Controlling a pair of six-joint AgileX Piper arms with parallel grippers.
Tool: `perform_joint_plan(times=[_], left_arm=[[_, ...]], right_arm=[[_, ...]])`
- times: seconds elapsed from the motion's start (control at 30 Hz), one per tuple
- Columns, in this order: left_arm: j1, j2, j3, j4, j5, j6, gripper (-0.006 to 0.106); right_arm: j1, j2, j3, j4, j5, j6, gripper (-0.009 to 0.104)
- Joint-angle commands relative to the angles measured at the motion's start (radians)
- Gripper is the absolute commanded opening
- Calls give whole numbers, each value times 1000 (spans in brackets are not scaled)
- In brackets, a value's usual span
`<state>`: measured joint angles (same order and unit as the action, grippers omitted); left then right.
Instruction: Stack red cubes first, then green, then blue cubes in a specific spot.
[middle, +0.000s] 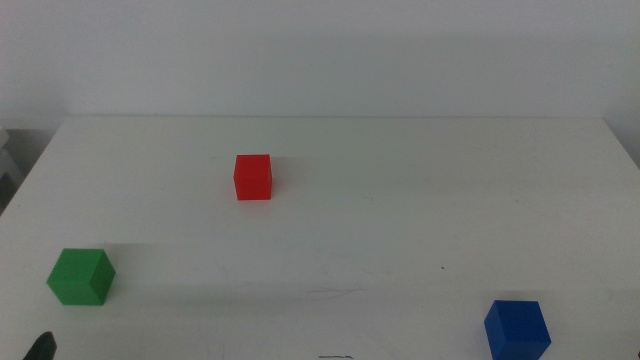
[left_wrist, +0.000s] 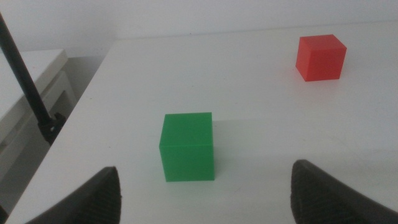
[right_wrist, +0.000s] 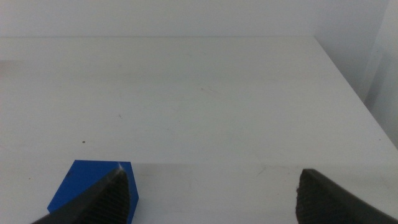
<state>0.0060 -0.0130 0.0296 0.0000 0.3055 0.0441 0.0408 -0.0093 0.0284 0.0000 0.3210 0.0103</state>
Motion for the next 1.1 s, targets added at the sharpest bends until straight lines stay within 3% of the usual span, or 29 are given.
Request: perform_joint_plan(times=[0.0,0.63,0.87,1.07], left_arm=[[-3,-6,-27,-15,-76,-17,94],[-3,884,-1069,-17,805,-20,94],[-4,1094,-1308,-12,878,-23,94],[-6,1249,-1396,-29,820,71,94]], right_arm=[[-5,-23,-18,-10,-72,-10,81],[-5,-23,-18,-10,-72,-10,81],[-5,-23,-18,-10,-72,-10,81],[-5,-23,-18,-10,-72,-10,81]])
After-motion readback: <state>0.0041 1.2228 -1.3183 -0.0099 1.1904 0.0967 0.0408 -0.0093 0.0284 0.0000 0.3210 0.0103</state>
